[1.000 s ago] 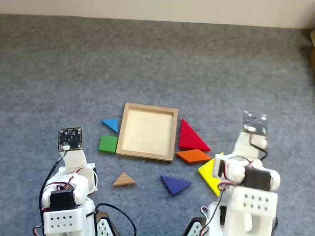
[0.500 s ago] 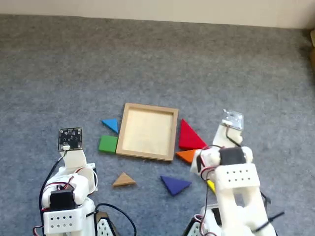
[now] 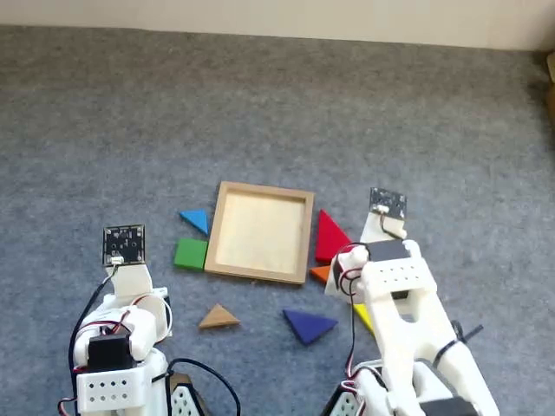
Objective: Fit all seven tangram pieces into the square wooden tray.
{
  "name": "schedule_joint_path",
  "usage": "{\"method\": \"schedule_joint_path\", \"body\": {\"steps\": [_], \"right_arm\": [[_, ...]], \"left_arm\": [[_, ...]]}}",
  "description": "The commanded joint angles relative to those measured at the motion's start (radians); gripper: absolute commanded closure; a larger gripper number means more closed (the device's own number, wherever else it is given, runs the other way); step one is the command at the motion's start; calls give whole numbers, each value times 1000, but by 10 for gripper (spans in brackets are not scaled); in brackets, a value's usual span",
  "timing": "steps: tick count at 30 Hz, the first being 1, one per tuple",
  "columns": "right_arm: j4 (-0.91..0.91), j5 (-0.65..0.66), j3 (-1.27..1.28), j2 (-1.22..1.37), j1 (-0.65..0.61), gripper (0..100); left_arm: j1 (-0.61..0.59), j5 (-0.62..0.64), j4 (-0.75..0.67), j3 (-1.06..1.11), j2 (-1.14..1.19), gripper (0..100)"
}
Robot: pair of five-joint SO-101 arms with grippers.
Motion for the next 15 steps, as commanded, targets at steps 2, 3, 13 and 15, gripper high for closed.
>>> {"method": "schedule_joint_path", "body": {"steps": [2, 3, 13, 15], "right_arm": [[-64, -9, -15, 73, -5, 506], [-73, -9, -15, 93, -4, 506], [-85, -2, -18, 174, 56, 506], [-85, -2, -16, 174, 56, 506]], "left_arm": [[-16, -11, 5, 21, -36, 993], [-16, -11, 5, 21, -36, 993], [-16, -11, 5, 21, -36, 993], [-16, -11, 5, 21, -36, 993]]}}
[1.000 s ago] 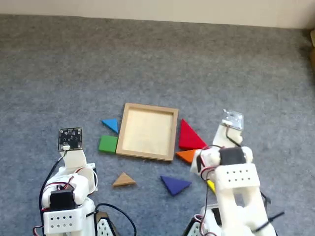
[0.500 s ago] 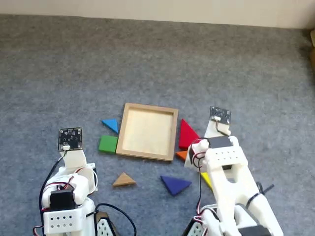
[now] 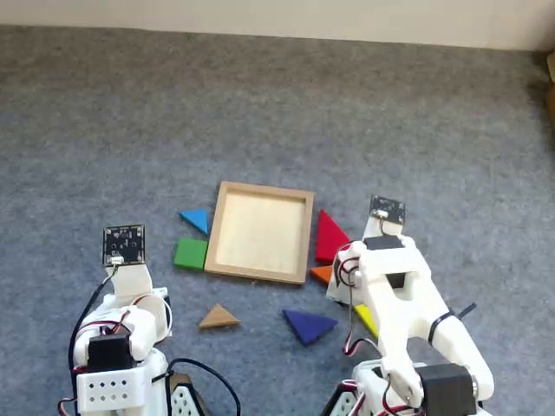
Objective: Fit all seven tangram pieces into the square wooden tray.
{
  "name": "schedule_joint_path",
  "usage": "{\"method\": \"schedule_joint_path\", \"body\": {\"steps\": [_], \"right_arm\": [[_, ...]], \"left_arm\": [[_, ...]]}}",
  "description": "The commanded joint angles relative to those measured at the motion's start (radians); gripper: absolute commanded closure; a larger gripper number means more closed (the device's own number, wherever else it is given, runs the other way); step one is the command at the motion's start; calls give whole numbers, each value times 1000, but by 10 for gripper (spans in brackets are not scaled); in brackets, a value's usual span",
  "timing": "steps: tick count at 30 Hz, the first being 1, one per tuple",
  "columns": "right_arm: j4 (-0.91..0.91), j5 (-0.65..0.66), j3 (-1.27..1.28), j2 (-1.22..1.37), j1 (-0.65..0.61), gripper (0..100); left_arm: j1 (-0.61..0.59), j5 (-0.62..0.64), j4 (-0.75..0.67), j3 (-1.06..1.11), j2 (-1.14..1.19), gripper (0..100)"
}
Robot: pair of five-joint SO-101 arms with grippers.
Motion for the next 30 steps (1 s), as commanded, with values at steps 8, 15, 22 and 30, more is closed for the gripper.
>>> {"method": "schedule_joint_path", "body": {"steps": [8, 15, 22, 30], "right_arm": [[-5, -2, -15, -2, 19, 506], [-4, 2, -13, -1, 19, 643], [-4, 64, -13, -8, 19, 761], [-4, 135, -16, -12, 19, 872]], "left_arm": [[-16, -11, 5, 21, -36, 993], [-16, -11, 5, 21, -36, 993], [-16, -11, 5, 21, -36, 993], [-16, -11, 5, 21, -36, 993]]}}
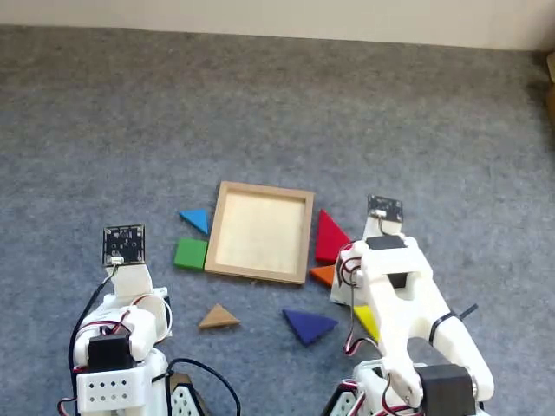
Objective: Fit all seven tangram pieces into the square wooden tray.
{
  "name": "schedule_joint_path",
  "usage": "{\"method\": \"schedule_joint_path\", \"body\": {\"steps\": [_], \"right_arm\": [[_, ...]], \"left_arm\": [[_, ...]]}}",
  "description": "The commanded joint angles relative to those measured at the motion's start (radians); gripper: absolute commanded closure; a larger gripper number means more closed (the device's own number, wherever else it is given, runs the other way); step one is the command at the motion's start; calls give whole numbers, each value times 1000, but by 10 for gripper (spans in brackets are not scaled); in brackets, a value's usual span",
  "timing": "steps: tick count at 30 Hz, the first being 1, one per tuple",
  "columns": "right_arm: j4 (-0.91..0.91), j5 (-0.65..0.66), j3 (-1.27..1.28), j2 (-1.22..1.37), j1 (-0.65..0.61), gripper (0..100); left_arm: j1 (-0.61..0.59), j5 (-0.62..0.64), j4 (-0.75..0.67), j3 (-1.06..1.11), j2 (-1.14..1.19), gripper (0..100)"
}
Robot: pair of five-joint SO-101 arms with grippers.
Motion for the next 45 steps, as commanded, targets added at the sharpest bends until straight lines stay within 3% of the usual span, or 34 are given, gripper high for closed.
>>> {"method": "schedule_joint_path", "body": {"steps": [1, 6, 13, 19, 27, 30, 39, 45], "right_arm": [[-10, 51, -18, -13, 8, 889], [-8, 112, -22, -13, 8, 942], [-4, 130, -22, -13, 12, 943], [-4, 135, -24, -13, 160, 943], [-8, 516, -87, -13, 361, 943], [-4, 600, -139, -13, 421, 943], [1, 615, -236, -13, 466, 946], [236, 617, -435, -13, 423, 943]], "left_arm": [[-16, -11, 5, 21, -36, 993], [-16, -11, 5, 21, -36, 993], [-16, -11, 5, 21, -36, 993], [-16, -11, 5, 21, -36, 993], [-16, -11, 5, 21, -36, 993], [-16, -11, 5, 21, -36, 993], [-16, -11, 5, 21, -36, 993], [-16, -11, 5, 21, -36, 993]]}}
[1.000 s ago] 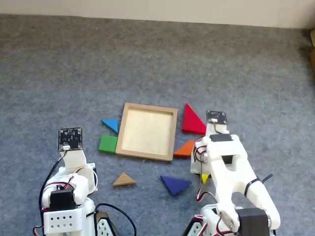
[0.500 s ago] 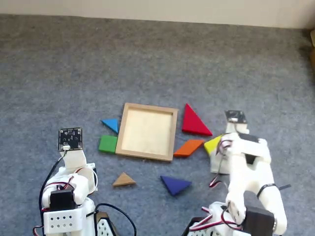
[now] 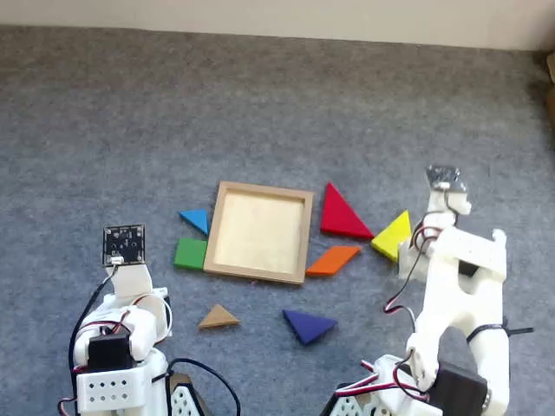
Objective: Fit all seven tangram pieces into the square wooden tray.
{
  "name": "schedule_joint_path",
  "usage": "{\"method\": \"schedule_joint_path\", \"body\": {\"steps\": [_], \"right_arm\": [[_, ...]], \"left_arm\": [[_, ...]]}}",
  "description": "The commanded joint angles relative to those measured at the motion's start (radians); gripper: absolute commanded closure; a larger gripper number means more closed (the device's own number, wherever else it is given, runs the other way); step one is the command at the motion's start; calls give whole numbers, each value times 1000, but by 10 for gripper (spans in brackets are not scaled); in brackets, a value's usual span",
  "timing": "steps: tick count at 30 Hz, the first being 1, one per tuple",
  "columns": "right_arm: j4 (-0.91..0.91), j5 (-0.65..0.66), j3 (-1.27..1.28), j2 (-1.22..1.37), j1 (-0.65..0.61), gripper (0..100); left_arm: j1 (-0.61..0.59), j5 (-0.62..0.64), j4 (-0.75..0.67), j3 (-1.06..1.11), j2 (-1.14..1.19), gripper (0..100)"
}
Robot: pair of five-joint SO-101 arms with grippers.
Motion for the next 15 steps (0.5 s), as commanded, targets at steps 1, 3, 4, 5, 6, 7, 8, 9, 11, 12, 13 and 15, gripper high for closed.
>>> {"method": "schedule_joint_path", "body": {"steps": [1, 3, 4, 5, 6, 7, 8, 9, 11, 12, 13, 15], "right_arm": [[156, 11, -185, -15, -45, 943], [214, 5, -255, -8, -74, 926], [232, 3, -285, -5, -90, 901], [240, 3, -309, -5, -108, 866], [243, 3, -331, -5, -128, 825], [243, 3, -348, -4, -147, 781], [242, 2, -355, -2, -163, 741], [242, 0, -357, -2, -179, 705], [214, -57, -357, -2, -203, 670], [193, -97, -357, 5, -211, 663], [171, -130, -357, 18, -216, 658], [133, -170, -357, 68, -236, 648]], "left_arm": [[-16, -11, 5, 21, -36, 993], [-16, -11, 5, 21, -36, 993], [-16, -11, 5, 21, -36, 993], [-16, -11, 5, 21, -36, 993], [-16, -11, 5, 21, -36, 993], [-16, -11, 5, 21, -36, 993], [-16, -11, 5, 21, -36, 993], [-16, -11, 5, 21, -36, 993], [-16, -11, 5, 21, -36, 993], [-16, -11, 5, 21, -36, 993], [-16, -11, 5, 21, -36, 993], [-16, -11, 5, 21, -36, 993]]}}
